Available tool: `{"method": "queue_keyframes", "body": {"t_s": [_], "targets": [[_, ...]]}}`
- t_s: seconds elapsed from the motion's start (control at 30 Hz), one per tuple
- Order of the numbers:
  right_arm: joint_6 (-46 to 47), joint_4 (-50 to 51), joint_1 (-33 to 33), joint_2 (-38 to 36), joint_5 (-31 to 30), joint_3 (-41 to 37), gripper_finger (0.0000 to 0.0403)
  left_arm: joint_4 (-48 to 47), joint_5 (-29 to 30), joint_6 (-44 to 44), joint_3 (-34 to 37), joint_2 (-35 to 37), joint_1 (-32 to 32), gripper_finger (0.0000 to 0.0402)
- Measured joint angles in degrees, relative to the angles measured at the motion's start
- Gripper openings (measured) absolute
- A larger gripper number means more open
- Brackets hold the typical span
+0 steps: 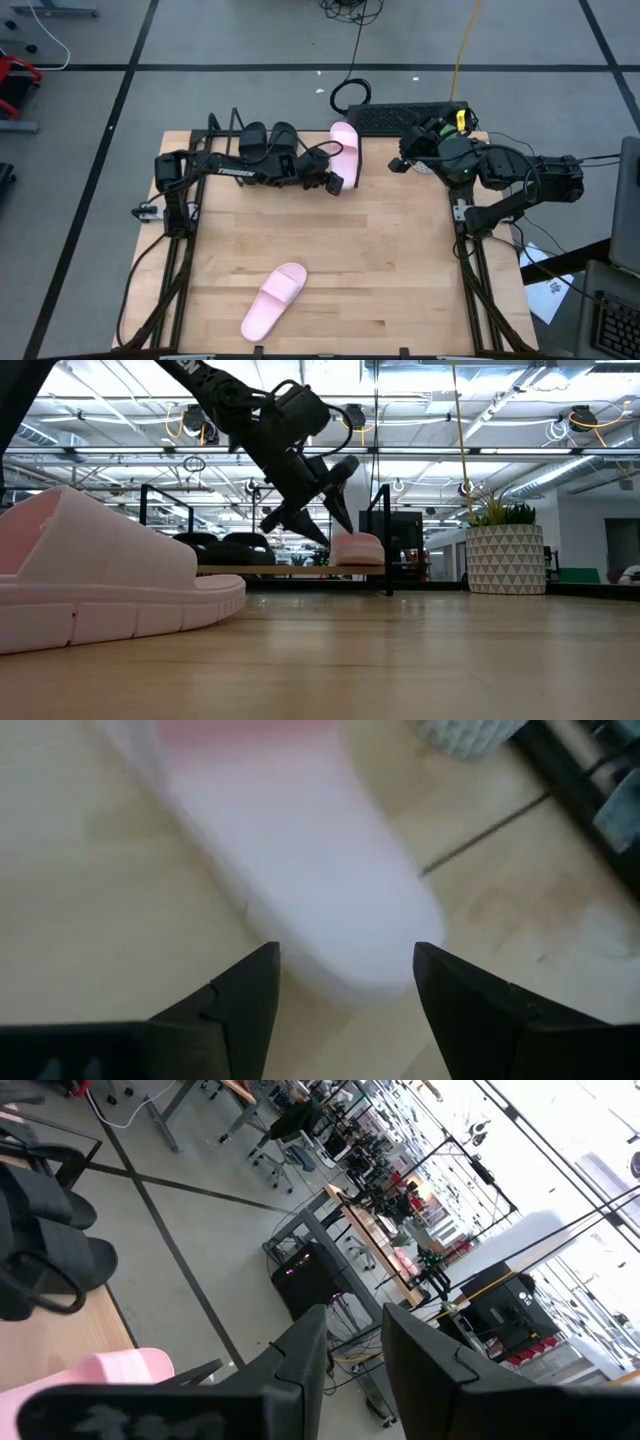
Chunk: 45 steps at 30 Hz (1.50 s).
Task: Pick and place slides into the shelf
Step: Put the pink slipper on the shelf
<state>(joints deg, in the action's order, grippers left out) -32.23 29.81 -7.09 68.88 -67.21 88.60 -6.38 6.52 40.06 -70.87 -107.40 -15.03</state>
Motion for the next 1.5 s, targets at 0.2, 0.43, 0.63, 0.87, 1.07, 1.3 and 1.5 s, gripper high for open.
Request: {"method": "queue_keyframes", "body": {"t_s": [0.2, 0.43, 0.63, 0.87, 1.07, 1.3, 1.5], "targets": [[0.7, 0.1, 0.0, 0.0, 0.0, 0.0, 0.0091, -1.5, 1.1, -0.8, 0.0, 0.7, -0.1, 0.0228], [1.3, 0.4, 0.0, 0.0, 0.0, 0.0, 0.0091, -7.2, 2.3, -4.7, -0.1, 3.9, -0.8, 0.0228], [0.3, 0.4, 0.0, 0.0, -0.1, 0.0, 0.0091, -20.4, 0.1, -8.9, 0.0, 13.4, -0.5, 0.0228], [-1.2, 0.4, 0.3, 0.0, -0.1, 0.0, 0.0091, -41.0, -11.0, -8.1, 0.0, 25.4, 14.0, 0.0228], [-1.5, 0.4, 1.9, 0.0, 0.0, 0.0, 0.0091, -50.7, -4.8, 8.9, 0.0, 29.4, 34.5, 0.0228], [0.2, 0.4, 4.4, 0.0, 5.5, 0.0, 0.0091, -48.8, 2.1, 26.1, 0.0, 22.8, 51.7, 0.0228], [0.2, -0.7, 6.4, 0.0, 9.2, 0.0, 0.0091, -45.8, 0.9, 28.1, 0.1, 14.5, 54.6, 0.0228]]}}
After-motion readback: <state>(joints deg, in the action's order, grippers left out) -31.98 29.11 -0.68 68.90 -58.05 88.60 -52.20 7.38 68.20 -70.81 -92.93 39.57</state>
